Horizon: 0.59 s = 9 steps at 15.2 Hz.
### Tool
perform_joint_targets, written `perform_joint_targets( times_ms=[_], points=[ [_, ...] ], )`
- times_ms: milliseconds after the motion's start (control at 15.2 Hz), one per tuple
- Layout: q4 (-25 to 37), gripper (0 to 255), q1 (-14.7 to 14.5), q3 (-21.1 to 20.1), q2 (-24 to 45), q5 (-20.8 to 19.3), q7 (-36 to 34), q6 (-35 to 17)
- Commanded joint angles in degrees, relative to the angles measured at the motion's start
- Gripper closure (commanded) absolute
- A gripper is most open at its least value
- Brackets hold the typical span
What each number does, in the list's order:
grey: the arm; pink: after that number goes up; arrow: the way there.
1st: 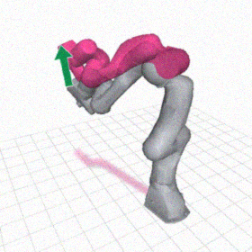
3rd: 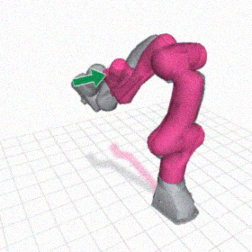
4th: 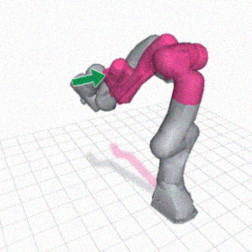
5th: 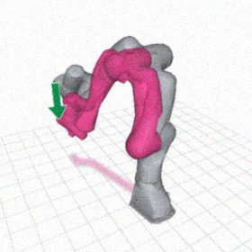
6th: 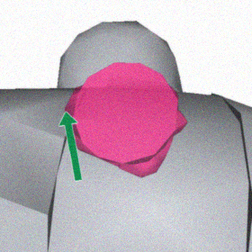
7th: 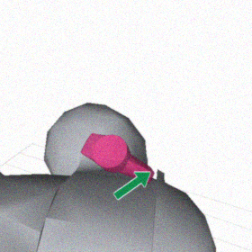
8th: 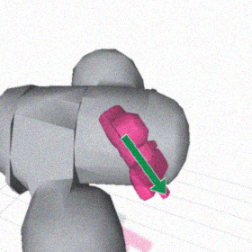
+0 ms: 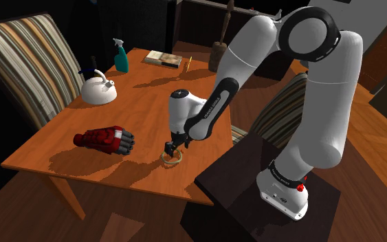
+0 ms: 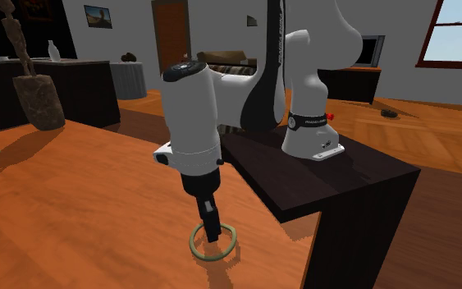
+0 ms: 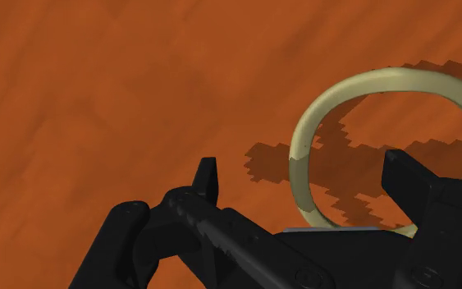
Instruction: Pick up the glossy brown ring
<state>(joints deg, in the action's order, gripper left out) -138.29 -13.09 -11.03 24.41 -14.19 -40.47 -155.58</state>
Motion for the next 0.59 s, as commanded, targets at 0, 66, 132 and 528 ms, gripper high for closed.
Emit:
perform_joint_targets(
  times_ms=[0,66,132,528],
  points=[
    [0.1,255,-0.1,0.1,0.2,-0.1,-0.1,-0.1],
    [0.1,255,-0.1,0.1,0.2,-0.1,-0.1,-0.1],
    [0.1,255,-0.1,0.1,0.2,-0.1,-0.1,-0.1],
    [0.0,255,0.6,0.3,0.2,-0.2,0.7,-0.3]
  ],
)
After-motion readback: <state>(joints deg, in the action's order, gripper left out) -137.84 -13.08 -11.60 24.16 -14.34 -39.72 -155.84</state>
